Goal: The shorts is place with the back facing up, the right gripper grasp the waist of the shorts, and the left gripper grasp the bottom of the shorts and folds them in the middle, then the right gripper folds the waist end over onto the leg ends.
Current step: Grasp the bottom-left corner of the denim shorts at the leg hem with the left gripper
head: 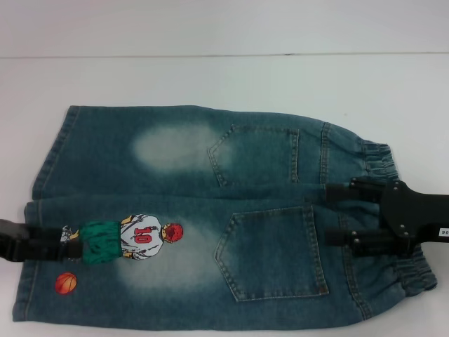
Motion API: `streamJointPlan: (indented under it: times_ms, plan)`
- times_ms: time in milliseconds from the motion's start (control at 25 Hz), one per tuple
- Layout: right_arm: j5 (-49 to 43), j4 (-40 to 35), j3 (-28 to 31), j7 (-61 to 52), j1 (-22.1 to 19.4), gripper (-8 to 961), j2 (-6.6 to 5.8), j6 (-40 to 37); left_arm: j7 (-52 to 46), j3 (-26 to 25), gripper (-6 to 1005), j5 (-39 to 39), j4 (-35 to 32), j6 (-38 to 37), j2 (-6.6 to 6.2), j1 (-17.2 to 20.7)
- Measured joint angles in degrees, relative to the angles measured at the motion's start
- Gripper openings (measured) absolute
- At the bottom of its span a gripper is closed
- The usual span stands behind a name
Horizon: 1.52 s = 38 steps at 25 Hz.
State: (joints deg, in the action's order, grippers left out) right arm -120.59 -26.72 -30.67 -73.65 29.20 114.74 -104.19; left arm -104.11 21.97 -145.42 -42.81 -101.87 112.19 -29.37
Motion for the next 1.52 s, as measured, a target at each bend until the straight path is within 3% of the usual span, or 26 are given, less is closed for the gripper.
streamJointPlan:
  times_ms: [1520]
  plan:
    - [0.00,-0.11,0.26,-0.44,-0.01,944,0.05,-0.40,-3.10,-0.46,845,-4.88,-1.43,3.92,-0.66,-1.06]
